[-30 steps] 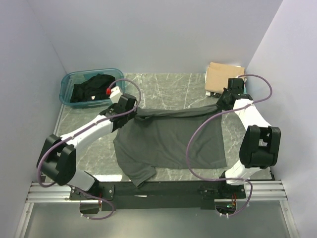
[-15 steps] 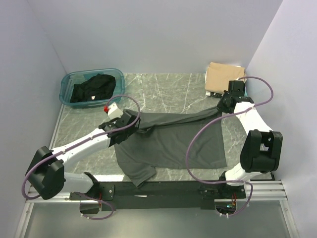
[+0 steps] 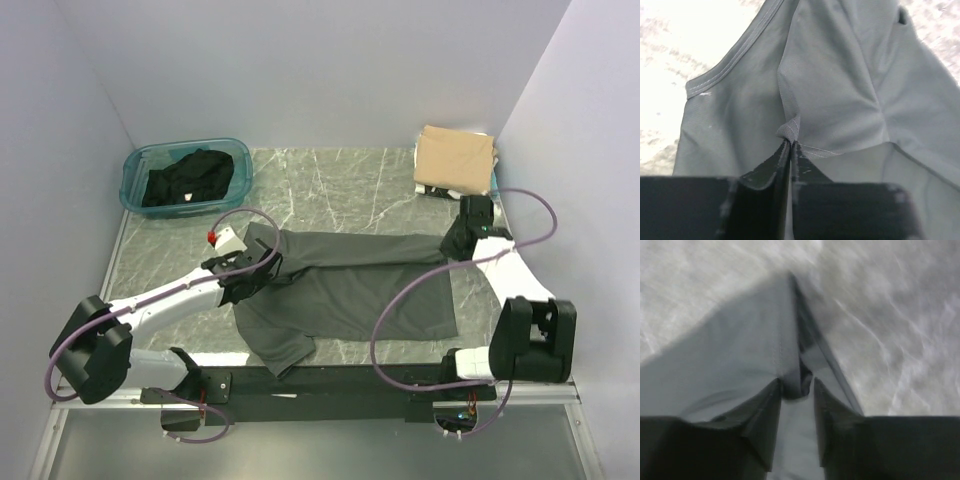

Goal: Fold and stack the t-shirts
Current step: Fold the tshirt

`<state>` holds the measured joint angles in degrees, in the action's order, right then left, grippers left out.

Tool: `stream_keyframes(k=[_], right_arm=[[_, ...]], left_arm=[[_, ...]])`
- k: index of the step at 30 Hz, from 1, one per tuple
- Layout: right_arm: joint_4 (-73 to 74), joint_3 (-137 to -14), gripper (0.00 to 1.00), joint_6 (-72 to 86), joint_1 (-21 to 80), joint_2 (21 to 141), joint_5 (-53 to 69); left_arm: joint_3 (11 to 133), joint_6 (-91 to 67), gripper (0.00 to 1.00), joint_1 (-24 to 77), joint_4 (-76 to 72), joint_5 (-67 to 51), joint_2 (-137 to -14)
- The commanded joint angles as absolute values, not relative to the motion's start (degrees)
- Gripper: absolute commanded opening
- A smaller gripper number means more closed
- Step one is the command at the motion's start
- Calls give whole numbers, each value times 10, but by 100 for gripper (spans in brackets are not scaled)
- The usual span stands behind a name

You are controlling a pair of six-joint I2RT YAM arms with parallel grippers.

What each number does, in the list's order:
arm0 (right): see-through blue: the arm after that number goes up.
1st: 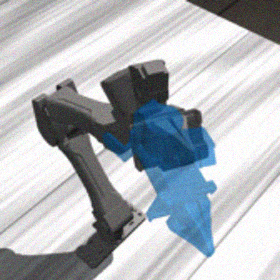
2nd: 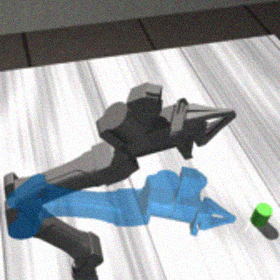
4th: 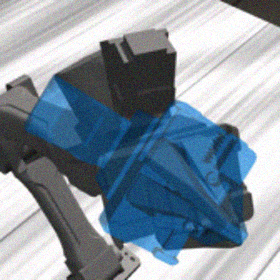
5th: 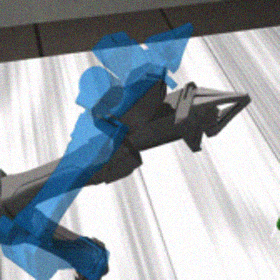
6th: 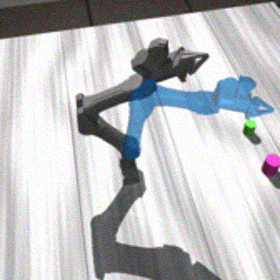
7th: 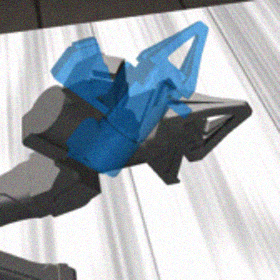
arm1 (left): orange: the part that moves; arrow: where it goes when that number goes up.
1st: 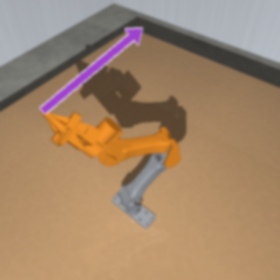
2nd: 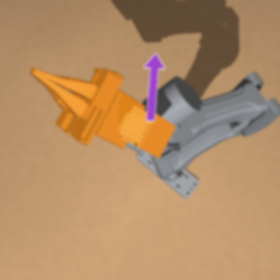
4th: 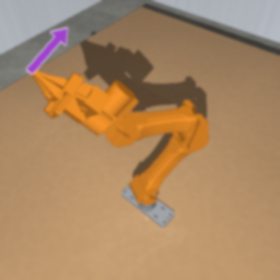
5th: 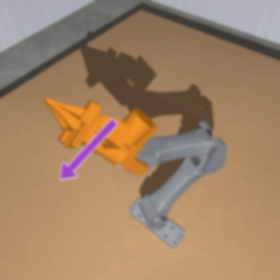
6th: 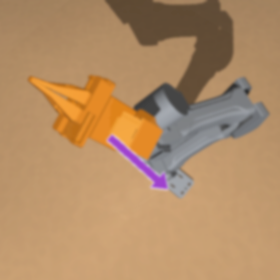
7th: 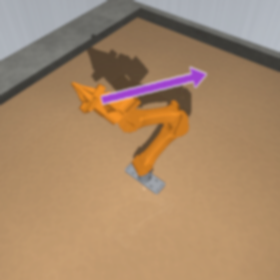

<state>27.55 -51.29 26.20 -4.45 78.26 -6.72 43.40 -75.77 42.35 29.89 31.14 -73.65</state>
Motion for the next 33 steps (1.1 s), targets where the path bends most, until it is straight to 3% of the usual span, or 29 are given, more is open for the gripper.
stream_keyframes(k=[1, 4, 8, 9, 10, 11, 13, 19, 24, 33], right_arm=[[297, -468, 51, 289, -48, 722, -129], [309, -453, 59, 298, -48, 684, -135], [309, -464, 66, 289, -47, 638, -101], [306, -473, 73, 280, -48, 635, -68], [302, -476, 74, 273, -48, 631, -49], [292, -481, 77, 269, -48, 627, -31], [278, -483, 84, 261, -47, 625, 26], [227, -487, 88, 258, -26, 684, 89], [219, -522, 89, 248, -11, 773, 83], [207, -578, 89, 244, -12, 937, 52]], left_arm=[[422, -753, 12, 425, 314, 302, -708], [421, -742, 17, 426, 334, 303, -686], [426, -730, 51, 426, 359, 300, -650], [430, -728, 57, 427, 364, 298, -644], [432, -721, 63, 427, 363, 298, -633], [435, -717, 80, 427, 364, 298, -629], [445, -695, 99, 427, 346, 297, -621], [497, -617, 99, 407, 263, 288, -687], [535, -556, 99, 334, 177, 199, -798], [602, -518, 100, 269, 131, 160, -960]])
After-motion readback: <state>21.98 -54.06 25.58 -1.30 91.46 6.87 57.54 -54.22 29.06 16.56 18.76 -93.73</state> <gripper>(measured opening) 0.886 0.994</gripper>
